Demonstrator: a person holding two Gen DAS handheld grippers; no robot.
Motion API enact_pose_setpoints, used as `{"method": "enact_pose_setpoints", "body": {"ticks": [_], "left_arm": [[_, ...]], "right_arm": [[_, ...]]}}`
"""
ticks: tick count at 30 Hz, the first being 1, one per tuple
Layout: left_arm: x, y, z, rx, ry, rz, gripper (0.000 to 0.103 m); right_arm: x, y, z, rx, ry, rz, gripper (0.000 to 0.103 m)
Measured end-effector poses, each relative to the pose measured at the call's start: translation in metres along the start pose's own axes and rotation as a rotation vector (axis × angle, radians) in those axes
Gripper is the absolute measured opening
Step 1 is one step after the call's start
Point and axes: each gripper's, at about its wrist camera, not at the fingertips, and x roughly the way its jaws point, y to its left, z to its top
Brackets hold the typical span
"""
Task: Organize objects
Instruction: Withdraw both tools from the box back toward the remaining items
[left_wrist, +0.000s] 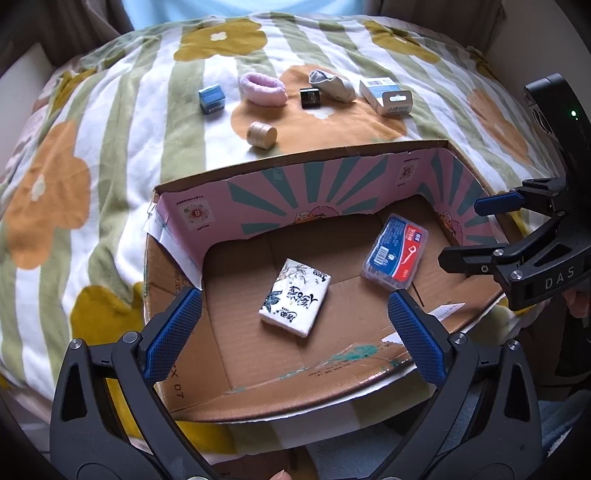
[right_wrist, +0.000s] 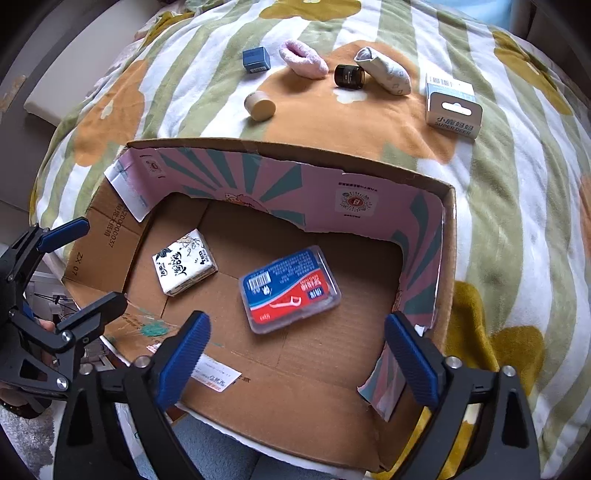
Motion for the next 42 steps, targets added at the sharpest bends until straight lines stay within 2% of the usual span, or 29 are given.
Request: {"method": "enact_pose_setpoints", "body": {"ticks": [6, 7, 20, 27, 37, 41, 42], "left_arm": [[-0.003, 0.002, -0.001, -0.001, 0.001, 0.000, 0.100], [-0.004, 0.003, -0.001, -0.001, 0.000, -0.001, 0.100], [-0.019, 0.018, 0.019, -0.021, -0.034, -0.027, 0.100], [-0.030, 0.025, 0.040, 0.011, -0.059, -0.032, 0.100], [-0.035, 0.033, 0.083, 0.082, -0.106, -0.071, 0.100], [-0.031, 0.038, 0.109, 0.120, -0.120, -0.070, 0.100], [-0.030, 0.039, 0.116, 0.129, -0.125, -0.069, 0.100]], "right_arm": [[-0.005, 0.003, -0.001, -0.017, -0.002, -0.011, 0.098], [-0.005, 0.011, 0.008, -0.168, -0.008, 0.019, 0.098], [-0.022, 0.011, 0.017, -0.215, -0.021, 0.029, 0.098], [-0.042, 0.015, 0.027, -0.249, -0.073, 0.040, 0.098], [-0.073, 0.013, 0.060, -0.305, -0.160, 0.060, 0.098], [-0.081, 0.006, 0.075, -0.385, -0.194, 0.069, 0.098], [-0.081, -0.002, 0.073, -0.554, -0.206, 0.110, 0.098]]}}
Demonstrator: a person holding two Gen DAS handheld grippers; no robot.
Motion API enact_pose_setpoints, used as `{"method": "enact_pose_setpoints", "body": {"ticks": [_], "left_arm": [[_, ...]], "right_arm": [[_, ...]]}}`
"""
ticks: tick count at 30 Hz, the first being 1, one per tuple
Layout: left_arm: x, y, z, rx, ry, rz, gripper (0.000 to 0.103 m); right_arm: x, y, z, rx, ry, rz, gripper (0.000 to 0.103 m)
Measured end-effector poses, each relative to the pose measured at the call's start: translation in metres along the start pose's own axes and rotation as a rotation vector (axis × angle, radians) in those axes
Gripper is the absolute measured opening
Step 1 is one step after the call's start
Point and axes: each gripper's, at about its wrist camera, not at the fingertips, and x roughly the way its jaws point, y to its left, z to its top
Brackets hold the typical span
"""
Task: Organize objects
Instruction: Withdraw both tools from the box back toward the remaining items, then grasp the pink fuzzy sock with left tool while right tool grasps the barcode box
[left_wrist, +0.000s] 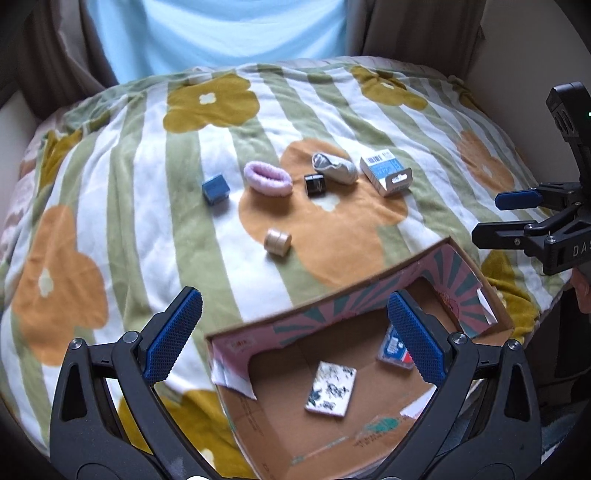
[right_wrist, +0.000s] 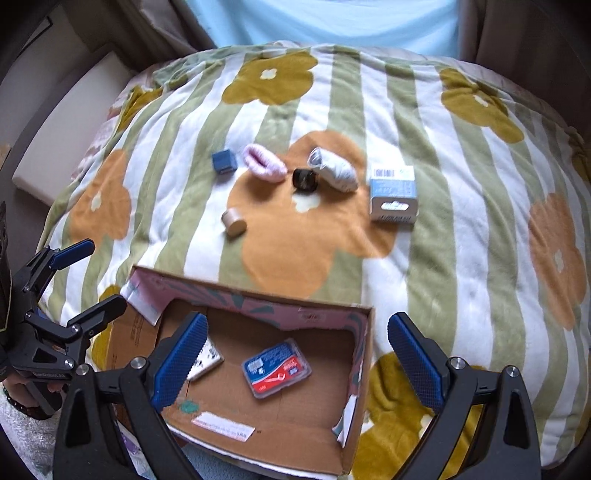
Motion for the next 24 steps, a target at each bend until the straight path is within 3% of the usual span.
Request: {"method": "enact_pose_setpoints", "body": {"ticks": [5, 10, 13, 16, 24], "left_arm": [[0.014, 0.009, 0.036, 0.078, -0.026, 0.015, 0.100], [0.026, 0.021, 0.074, 0.103, -0.042, -0.026, 0.100], [0.040, 0.024, 0.093, 0.139, -0.040, -0.026, 0.100], [0.064, 0.030, 0.108, 0.156, -0.019, -0.046, 0.100], [0.152, 0.042, 0.121, 0.191, 0.060, -0.069, 0.100]], "right_arm": [[-0.002, -0.014, 0.024, -0.005, -0.032, -0.028, 0.098], [0.001, -0.028, 0.054, 0.030, -0.052, -0.056, 0.098], [0.005, -0.034, 0.068, -0.035, -0.069, -0.061, 0.098], [0.017, -0.039, 0.084, -0.044, -0.066, -0.094, 0.098], [0.079, -0.064, 0.106, -0.156, -0.047, -0.068, 0.098]]}}
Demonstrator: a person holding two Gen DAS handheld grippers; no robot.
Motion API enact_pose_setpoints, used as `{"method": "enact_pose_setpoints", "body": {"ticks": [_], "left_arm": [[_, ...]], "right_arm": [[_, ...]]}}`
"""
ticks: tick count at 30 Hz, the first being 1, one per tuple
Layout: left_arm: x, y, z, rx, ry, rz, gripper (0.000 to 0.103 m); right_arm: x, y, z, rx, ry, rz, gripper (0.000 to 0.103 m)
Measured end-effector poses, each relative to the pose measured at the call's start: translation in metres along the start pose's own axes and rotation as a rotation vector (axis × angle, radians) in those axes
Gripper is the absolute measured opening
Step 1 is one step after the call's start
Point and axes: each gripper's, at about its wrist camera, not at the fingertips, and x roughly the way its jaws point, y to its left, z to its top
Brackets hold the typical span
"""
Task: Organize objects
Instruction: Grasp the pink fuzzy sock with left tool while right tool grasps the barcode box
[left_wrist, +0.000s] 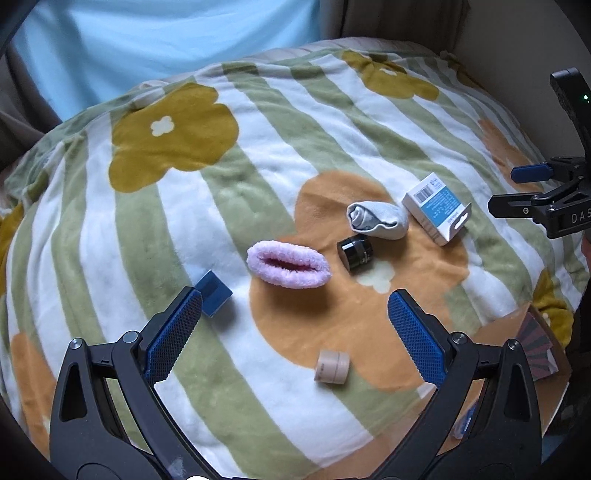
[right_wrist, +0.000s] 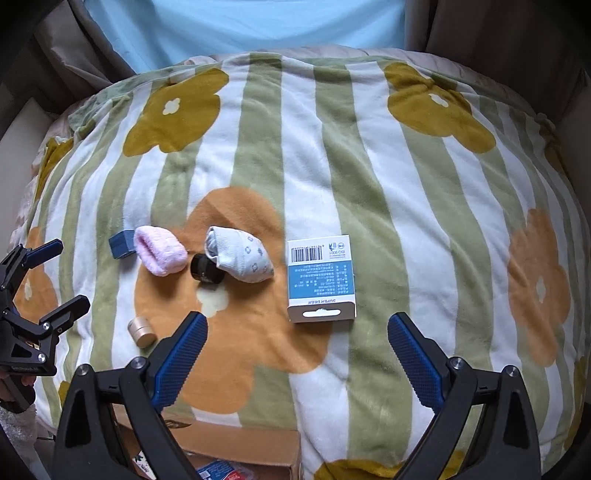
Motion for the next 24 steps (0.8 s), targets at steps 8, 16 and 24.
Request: {"method": "enact_pose_setpoints", "body": {"ticks": [8, 16, 24], "left_arm": [[0.069, 0.004, 0.008, 0.072, 0.058, -0.019, 0.100], [0.108, 0.002, 0.011, 0.102, 0.088, -0.025, 0.100], [0.126, -0.001, 0.011, 0.124, 0.108, -0.025, 0.100]], "right_arm": [[0.052, -0.009, 0.004, -0.110, 0.004, -0.007, 0.098], [0.088, -0.010, 0.006, -0.200, 0.000, -0.018, 0.098], [0.107, -0.008, 0.002, -0.326, -0.036, -0.053, 0.098]]}}
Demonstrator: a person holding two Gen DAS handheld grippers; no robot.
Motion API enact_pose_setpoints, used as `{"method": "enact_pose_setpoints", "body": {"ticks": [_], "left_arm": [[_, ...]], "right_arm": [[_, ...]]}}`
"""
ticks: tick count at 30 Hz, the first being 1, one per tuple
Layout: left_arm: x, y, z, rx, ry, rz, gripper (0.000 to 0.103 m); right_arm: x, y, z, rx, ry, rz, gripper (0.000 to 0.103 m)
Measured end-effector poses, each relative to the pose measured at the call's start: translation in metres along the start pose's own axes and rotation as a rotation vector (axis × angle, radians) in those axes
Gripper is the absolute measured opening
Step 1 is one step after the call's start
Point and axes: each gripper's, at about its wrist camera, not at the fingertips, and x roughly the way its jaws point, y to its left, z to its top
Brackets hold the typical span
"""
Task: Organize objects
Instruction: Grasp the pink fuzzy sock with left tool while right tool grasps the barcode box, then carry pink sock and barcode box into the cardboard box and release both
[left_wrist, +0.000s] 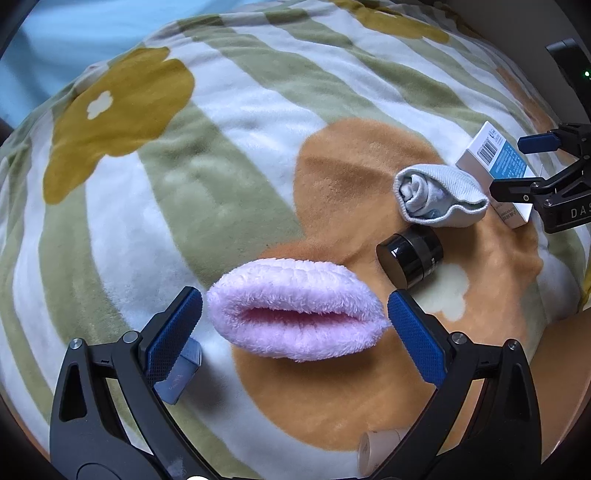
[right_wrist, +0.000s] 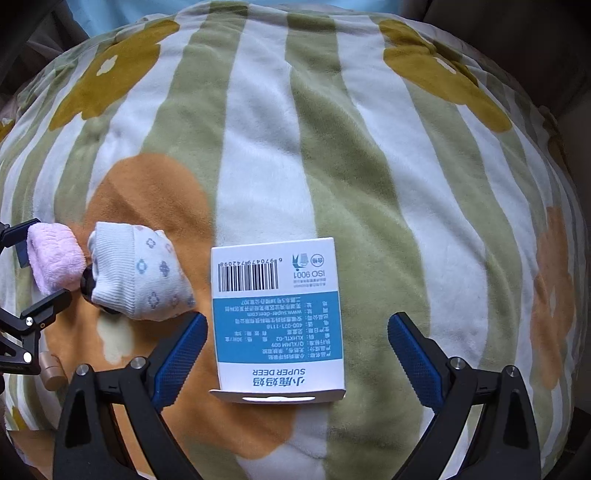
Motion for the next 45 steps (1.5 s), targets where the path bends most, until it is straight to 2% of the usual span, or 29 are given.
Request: {"method": "enact_pose_setpoints", "body": {"ticks": [2, 3, 6, 12, 16, 21, 23, 34, 44, 45], "left_arm": [[0.003, -0.001, -0.001, 0.003, 0.003, 0.001, 0.097], [0.005, -0.001, -0.001, 0.004, 0.005, 0.000, 0.096], [0.010, -0.003, -0.001, 0.017, 0.017, 0.005, 0.083], [0.016, -0.002, 0.002, 0.019, 0.023, 0.007, 0.070], [0.016, -0.005, 0.003, 0.030, 0.025, 0.021, 0.063], [0.011, -0.002, 0.006, 0.023, 0.021, 0.015, 0.046], [0.008, 0.000, 0.007, 0.019, 0.019, 0.006, 0.042], [-0.021, 0.005, 0.009, -0.014, -0.024, -0.034, 0.039], [-0.080, 0.008, 0.010, -0.094, -0.098, -0.076, 0.039], [-0.088, 0.008, 0.009, -0.106, -0.108, -0.076, 0.039]], "right_arm": [[0.003, -0.001, -0.001, -0.001, -0.002, -0.007, 0.098], [0.003, -0.001, -0.003, -0.049, -0.028, 0.002, 0.098], [0.005, -0.002, -0.004, -0.085, -0.051, 0.005, 0.098], [0.009, 0.002, -0.006, -0.170, -0.091, 0.008, 0.095], [0.010, 0.006, -0.006, -0.183, -0.090, 0.015, 0.085], [0.009, 0.007, -0.009, -0.210, -0.109, 0.046, 0.070], [0.007, 0.007, -0.010, -0.217, -0.116, 0.059, 0.064], [-0.011, 0.000, -0.014, -0.212, -0.167, 0.118, 0.062], [-0.061, 0.000, -0.022, -0.231, -0.224, 0.151, 0.062], [-0.068, 0.002, -0.029, -0.236, -0.261, 0.203, 0.062]]}}
